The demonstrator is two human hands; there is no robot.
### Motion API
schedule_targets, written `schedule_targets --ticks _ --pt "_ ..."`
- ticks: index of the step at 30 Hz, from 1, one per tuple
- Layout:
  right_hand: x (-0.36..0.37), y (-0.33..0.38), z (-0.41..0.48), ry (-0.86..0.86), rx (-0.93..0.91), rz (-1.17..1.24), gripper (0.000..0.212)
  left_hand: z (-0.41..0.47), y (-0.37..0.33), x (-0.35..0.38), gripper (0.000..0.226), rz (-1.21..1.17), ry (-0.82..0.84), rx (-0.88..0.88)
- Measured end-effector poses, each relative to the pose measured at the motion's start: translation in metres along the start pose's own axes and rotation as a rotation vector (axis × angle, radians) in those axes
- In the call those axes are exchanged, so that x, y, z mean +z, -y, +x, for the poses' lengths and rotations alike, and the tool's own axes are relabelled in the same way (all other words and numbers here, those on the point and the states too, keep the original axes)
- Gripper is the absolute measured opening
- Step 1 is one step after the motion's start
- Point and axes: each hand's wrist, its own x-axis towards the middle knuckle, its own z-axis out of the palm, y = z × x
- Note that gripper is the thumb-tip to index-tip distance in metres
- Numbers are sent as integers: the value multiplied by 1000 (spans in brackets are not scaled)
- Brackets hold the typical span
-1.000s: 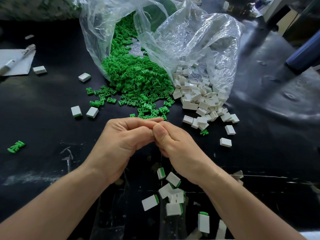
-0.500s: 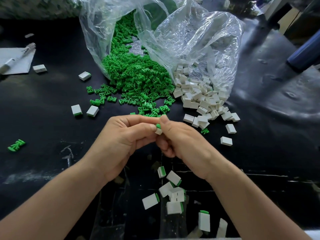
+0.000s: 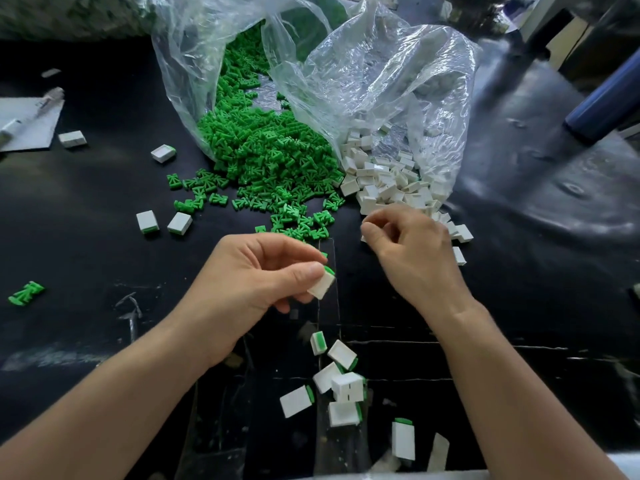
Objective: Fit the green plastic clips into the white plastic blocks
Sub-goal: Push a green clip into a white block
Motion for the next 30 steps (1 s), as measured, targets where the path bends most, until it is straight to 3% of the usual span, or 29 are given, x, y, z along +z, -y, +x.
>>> schedule_targets --ticks 4,6,9,12,17,21,28,30 --pt "3 -10 6 -28 40 -214 35 -6 -4 6 29 97 249 -38" --pt "6 -13 7 4 27 -298 38 -7 -4 6 33 111 271 -52" --pt "8 -15 8 30 -5 -337 30 -3 -1 3 30 100 180 -61" --pt "7 -14 7 34 -25 -307 27 1 3 1 8 78 69 -99" --pt "4 0 -2 -22 -224 20 22 6 6 0 18 9 -122 -90" --pt "11 14 -12 26 -461 101 21 7 5 -1 37 -14 -129 -77" --pt "12 10 -12 182 -503 138 33 5 2 -3 21 -23 -78 -87" --pt "12 9 -11 174 -479 109 35 6 2 -3 6 -23 -94 -97"
